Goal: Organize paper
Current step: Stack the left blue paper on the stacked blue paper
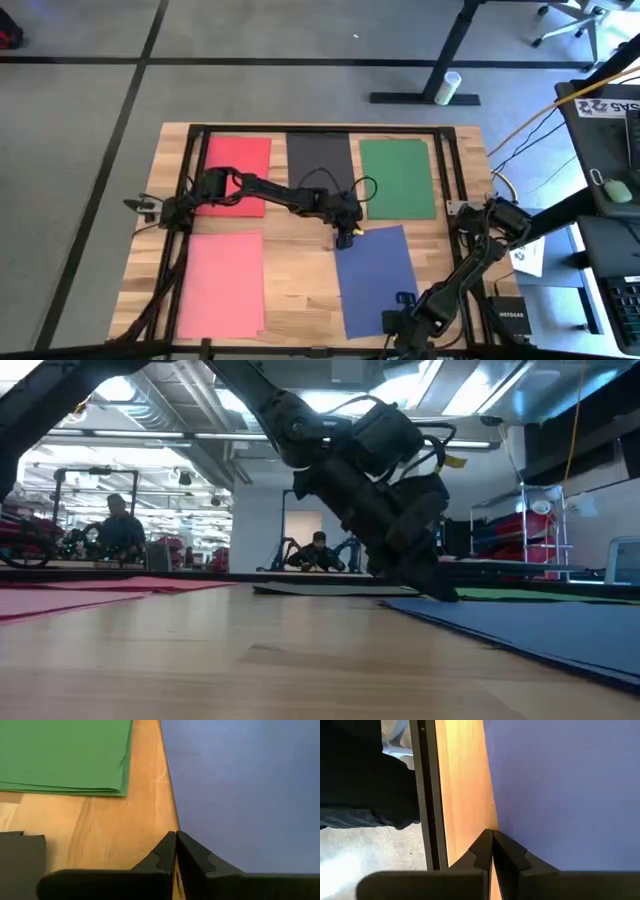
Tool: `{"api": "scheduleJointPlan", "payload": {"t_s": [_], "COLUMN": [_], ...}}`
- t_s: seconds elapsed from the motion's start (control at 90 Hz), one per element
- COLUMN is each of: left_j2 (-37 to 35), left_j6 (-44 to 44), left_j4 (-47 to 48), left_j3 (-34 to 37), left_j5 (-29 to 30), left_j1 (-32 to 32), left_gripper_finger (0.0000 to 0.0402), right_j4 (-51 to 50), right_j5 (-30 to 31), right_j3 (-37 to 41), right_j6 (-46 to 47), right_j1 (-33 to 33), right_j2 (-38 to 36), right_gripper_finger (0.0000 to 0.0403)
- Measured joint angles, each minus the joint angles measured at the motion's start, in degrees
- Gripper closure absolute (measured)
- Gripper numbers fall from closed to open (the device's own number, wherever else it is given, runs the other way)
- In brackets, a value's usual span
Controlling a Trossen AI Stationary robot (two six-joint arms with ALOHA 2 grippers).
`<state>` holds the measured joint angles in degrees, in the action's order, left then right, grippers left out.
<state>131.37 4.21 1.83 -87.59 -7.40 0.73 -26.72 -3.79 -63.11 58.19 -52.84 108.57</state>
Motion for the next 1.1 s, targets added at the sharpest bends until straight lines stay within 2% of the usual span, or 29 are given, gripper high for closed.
{"api": "scheduleJointPlan", "payload": {"t_s": [0.578, 0.8, 1.1], "left_j2": [-0.09, -1.21, -5.61], "left_j6": [0.06, -0.2, -4.86], "left_j4": [0.08, 4.06, 12.11], "left_j3": [-0.01, -1.99, -4.78], "left_j5": [-0.04, -0.34, 1.36], "left_j1": [-0.02, -0.12, -2.76], "left_gripper_finger": [0.0402, 0.0402, 0.0402], "right_j4": [-0.33, -0.32, -0.12], "right_j5": [0.29, 0.33, 0.44], "right_j3": [0.06, 0.07, 0.1], "right_j6": [0.0, 0.01, -0.1], "right_j1": [0.0, 0.0, 0.0], "right_j2": [0.02, 0.04, 0.06], "right_gripper_finger": [0.0403, 0.0403, 0.0403]}}
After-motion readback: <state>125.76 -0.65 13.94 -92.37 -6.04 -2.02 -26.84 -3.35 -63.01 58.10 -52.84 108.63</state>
